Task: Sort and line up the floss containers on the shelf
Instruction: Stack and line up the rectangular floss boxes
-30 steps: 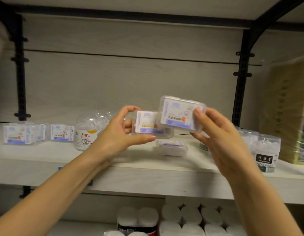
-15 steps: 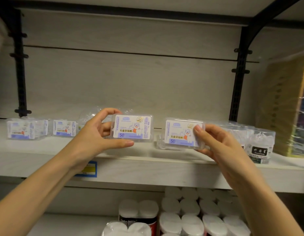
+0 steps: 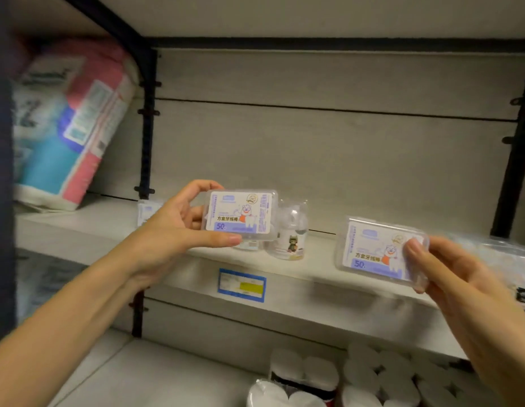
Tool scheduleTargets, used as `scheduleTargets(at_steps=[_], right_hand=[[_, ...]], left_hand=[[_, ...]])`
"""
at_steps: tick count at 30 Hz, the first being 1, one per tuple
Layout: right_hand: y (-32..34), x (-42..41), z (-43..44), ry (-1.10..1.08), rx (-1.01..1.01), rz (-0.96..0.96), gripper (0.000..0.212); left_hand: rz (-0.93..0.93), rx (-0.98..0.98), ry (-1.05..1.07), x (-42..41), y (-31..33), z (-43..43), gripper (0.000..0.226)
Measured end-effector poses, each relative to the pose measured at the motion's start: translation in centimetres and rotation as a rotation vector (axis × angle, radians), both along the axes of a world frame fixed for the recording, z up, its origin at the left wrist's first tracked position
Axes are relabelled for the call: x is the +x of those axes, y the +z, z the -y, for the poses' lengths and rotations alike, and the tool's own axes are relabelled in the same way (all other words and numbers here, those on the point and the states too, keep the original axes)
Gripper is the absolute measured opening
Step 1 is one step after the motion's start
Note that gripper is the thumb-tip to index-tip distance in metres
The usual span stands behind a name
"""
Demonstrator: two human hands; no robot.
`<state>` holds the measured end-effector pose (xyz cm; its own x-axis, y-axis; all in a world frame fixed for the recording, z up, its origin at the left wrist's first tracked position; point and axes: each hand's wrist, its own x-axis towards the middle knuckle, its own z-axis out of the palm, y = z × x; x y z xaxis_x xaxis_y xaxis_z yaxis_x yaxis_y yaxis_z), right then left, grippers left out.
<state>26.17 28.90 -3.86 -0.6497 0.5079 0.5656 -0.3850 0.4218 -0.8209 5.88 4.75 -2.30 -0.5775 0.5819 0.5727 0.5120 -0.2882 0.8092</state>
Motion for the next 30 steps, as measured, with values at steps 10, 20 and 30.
scheduleTargets(at_steps=[10, 20, 30], right_hand=[[-0.1, -8.0, 10.1, -0.014, 0.113, 0.031, 0.072], [2.0, -20.6, 17.1, -0.363, 0.42, 0.183, 0.03], [2.8, -23.8, 16.9, -0.53, 0.82, 0.577, 0.03]], left_hand=[[-0.031, -0.064, 0.209, -8.8, 0.1, 14.7, 0.093], [-0.09, -0.185, 0.05, -17.6, 0.9, 18.4, 0.077], [-0.052, -0.183, -0.079, -20.5, -0.6, 17.8, 0.087]])
